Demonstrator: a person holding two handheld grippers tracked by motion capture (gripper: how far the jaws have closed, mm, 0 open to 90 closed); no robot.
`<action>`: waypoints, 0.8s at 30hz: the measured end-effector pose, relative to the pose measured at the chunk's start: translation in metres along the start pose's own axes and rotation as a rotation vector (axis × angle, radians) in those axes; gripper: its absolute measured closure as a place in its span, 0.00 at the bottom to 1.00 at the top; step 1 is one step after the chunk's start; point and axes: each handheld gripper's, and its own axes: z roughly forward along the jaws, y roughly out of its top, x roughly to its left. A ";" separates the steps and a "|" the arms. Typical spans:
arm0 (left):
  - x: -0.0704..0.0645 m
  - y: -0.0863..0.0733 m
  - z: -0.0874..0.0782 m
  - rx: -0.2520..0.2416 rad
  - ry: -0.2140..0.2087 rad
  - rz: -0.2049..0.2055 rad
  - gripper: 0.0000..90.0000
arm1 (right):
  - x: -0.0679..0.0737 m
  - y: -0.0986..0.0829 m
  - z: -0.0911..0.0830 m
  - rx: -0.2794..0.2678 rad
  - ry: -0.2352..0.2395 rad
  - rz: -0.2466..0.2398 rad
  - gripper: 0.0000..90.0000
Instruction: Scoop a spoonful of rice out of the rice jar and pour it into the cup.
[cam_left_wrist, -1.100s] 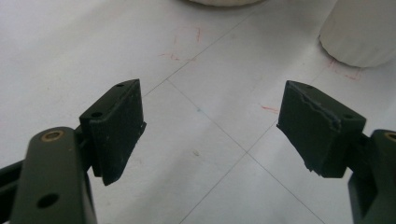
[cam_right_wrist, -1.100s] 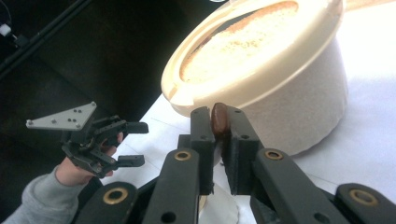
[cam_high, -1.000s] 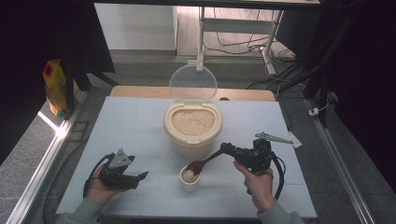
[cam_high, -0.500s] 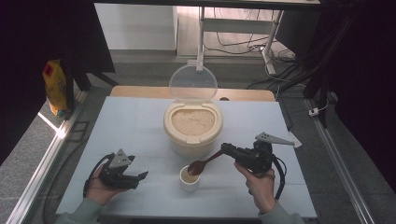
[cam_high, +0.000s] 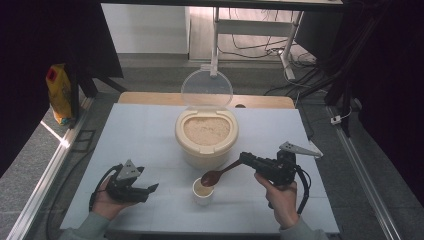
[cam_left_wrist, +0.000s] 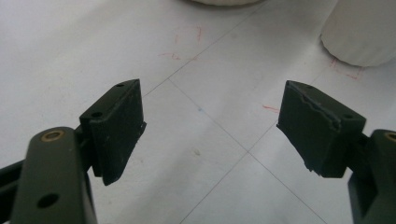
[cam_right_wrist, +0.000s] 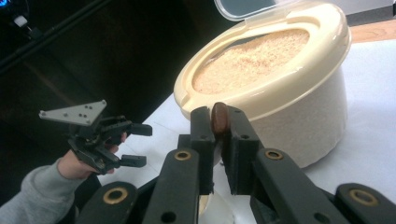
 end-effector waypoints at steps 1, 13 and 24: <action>0.000 0.000 0.000 0.000 0.000 0.000 0.25 | -0.001 0.000 -0.001 -0.006 -0.001 0.001 0.92; 0.000 0.000 0.001 0.002 0.003 -0.001 0.25 | -0.008 0.005 -0.018 -0.026 0.010 0.019 0.92; 0.000 0.000 0.001 0.001 0.003 -0.001 0.25 | -0.014 0.010 -0.033 -0.006 -0.004 0.012 0.92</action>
